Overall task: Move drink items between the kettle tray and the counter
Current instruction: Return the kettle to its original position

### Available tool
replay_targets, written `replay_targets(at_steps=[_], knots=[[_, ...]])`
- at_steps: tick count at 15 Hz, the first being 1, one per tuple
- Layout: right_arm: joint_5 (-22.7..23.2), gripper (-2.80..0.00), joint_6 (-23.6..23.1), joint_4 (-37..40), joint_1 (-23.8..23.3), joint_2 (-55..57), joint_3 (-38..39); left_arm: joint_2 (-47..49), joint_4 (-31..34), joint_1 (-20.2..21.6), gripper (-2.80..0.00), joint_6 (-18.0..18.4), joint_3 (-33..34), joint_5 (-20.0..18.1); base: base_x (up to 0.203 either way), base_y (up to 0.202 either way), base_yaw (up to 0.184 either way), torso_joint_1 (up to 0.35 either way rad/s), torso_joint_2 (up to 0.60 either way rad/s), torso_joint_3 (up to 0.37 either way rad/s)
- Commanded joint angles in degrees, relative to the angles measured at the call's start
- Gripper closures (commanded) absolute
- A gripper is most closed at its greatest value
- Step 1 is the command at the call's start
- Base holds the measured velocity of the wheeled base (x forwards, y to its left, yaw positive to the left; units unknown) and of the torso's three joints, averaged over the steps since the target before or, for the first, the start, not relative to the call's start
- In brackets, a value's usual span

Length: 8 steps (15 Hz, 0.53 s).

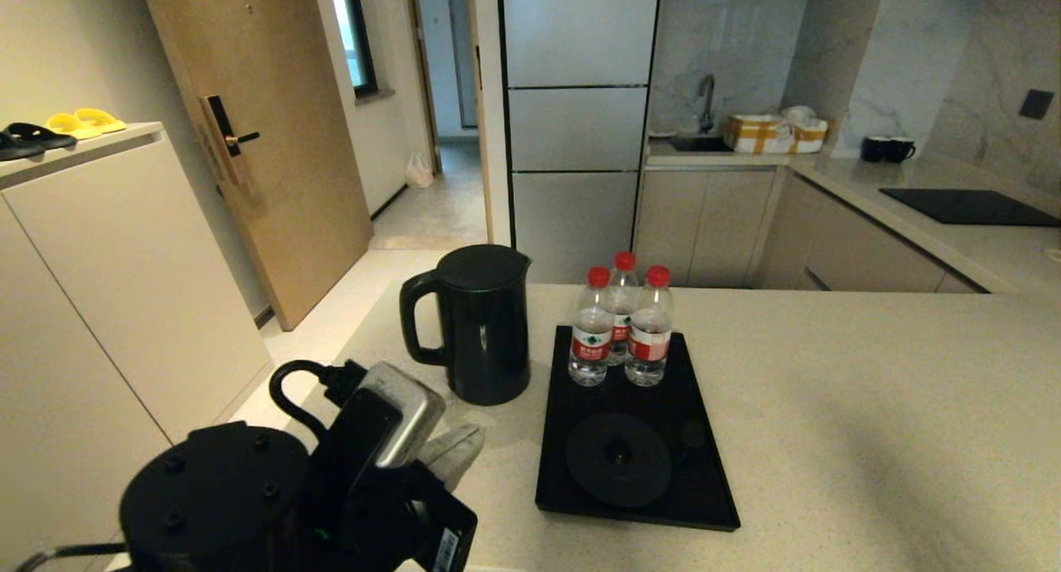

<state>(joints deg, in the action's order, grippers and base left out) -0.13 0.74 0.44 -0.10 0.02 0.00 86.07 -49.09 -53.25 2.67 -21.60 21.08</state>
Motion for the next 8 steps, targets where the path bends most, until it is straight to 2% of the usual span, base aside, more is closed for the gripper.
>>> replay_targets(at_steps=[1, 3, 5, 6, 8], knots=[[0.0, 0.00, 0.0, 0.0, 0.0, 0.0, 0.0, -6.7, 3.9, 1.9, 0.00, 0.0, 0.9, 0.0, 0.000, 0.000, 0.000, 0.000, 0.00, 0.000], [0.0, 0.00, 0.0, 0.0, 0.0, 0.1, 0.0, -12.4, 7.7, 10.4, 0.00, 0.2, 1.9, -0.9, 0.000, 0.000, 0.000, 0.000, 0.00, 0.000], [0.0, 0.00, 0.0, 0.0, 0.0, 0.0, 0.0, -20.9, 16.2, 19.9, 0.00, 1.7, 0.3, -1.3, 0.000, 0.000, 0.000, 0.000, 0.00, 0.000], [0.0, 0.00, 0.0, 0.0, 0.0, 0.0, 0.0, -26.1, 24.1, 25.2, 0.00, 2.7, -2.4, -1.3, 0.000, 0.000, 0.000, 0.000, 0.00, 0.000], [0.0, 0.00, 0.0, 0.0, 0.0, 0.0, 0.0, -36.3, 44.0, 35.0, 0.00, 3.7, -10.6, -1.5, 0.000, 0.000, 0.000, 0.000, 0.00, 0.000]])
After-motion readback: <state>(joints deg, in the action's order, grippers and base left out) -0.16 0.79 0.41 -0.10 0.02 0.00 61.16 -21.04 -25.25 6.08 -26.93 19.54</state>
